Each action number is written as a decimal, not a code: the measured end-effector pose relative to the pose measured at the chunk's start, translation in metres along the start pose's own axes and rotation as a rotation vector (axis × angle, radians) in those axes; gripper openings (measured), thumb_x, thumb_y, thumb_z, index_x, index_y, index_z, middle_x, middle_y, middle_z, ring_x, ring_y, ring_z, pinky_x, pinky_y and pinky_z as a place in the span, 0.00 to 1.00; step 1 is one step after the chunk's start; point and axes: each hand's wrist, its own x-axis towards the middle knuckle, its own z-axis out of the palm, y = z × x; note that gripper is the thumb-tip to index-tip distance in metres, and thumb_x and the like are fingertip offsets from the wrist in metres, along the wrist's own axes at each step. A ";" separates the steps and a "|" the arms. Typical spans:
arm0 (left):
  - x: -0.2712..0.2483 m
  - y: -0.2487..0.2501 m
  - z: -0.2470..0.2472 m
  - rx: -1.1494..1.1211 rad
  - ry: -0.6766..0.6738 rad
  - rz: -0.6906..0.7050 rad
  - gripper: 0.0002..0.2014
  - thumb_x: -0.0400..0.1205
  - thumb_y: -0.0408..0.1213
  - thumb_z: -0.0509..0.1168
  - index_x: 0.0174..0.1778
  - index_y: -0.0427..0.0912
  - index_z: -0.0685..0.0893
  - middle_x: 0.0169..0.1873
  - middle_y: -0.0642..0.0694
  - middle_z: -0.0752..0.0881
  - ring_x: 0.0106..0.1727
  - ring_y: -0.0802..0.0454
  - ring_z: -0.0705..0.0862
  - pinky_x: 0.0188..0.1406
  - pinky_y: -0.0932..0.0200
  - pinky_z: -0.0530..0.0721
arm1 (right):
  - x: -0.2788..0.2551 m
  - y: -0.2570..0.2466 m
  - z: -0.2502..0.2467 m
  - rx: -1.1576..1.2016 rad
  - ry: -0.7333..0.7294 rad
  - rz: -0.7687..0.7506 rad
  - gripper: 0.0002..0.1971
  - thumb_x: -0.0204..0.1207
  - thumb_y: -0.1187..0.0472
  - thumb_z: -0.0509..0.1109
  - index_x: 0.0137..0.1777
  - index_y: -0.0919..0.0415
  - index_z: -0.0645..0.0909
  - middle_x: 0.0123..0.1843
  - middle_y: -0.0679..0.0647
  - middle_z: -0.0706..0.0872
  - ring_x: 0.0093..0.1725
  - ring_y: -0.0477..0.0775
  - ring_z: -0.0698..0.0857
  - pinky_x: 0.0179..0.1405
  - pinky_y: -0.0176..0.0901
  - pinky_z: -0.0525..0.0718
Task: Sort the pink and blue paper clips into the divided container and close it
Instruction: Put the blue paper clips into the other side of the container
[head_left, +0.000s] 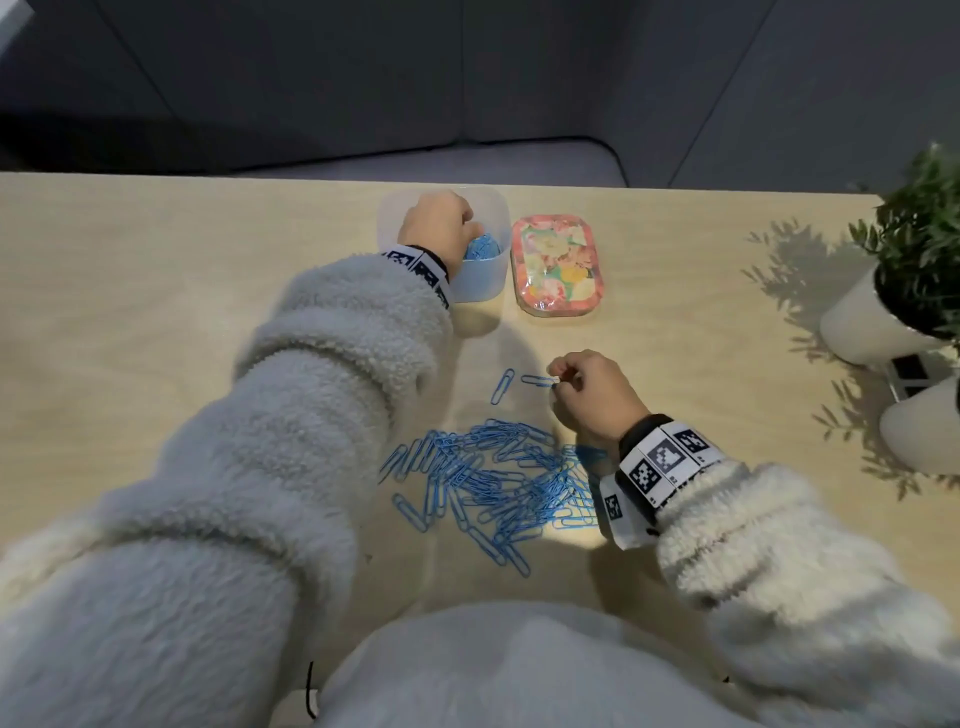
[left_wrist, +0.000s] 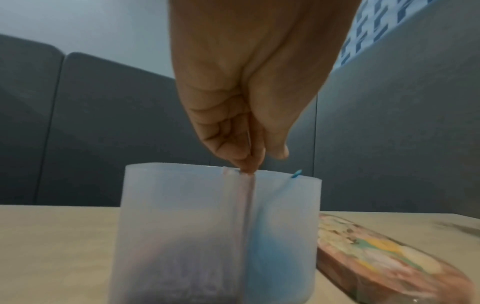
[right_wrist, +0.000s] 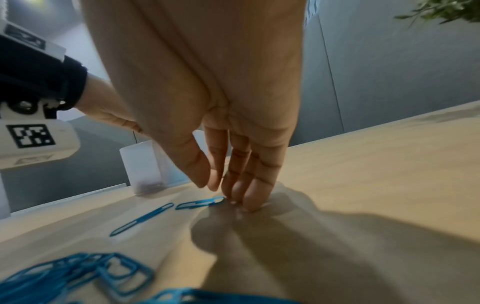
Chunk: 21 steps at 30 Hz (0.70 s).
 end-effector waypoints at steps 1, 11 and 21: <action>-0.003 0.000 0.000 -0.013 0.009 0.008 0.13 0.83 0.39 0.59 0.55 0.36 0.83 0.58 0.36 0.82 0.62 0.37 0.79 0.56 0.51 0.75 | -0.003 0.002 -0.001 -0.001 0.009 0.001 0.13 0.72 0.69 0.64 0.54 0.65 0.83 0.57 0.64 0.84 0.58 0.63 0.82 0.56 0.43 0.75; -0.136 -0.078 0.021 0.091 -0.122 0.073 0.12 0.80 0.43 0.64 0.53 0.38 0.81 0.49 0.39 0.81 0.50 0.41 0.80 0.51 0.48 0.79 | -0.075 0.047 -0.011 -0.178 -0.276 -0.112 0.48 0.52 0.40 0.82 0.71 0.57 0.67 0.57 0.52 0.71 0.58 0.54 0.76 0.60 0.54 0.78; -0.216 -0.099 0.043 -0.163 -0.330 0.008 0.17 0.67 0.34 0.78 0.49 0.34 0.82 0.41 0.43 0.79 0.39 0.50 0.77 0.32 0.69 0.71 | -0.073 0.001 0.022 -0.030 -0.197 -0.235 0.28 0.68 0.61 0.76 0.68 0.59 0.74 0.60 0.58 0.75 0.50 0.54 0.79 0.60 0.50 0.79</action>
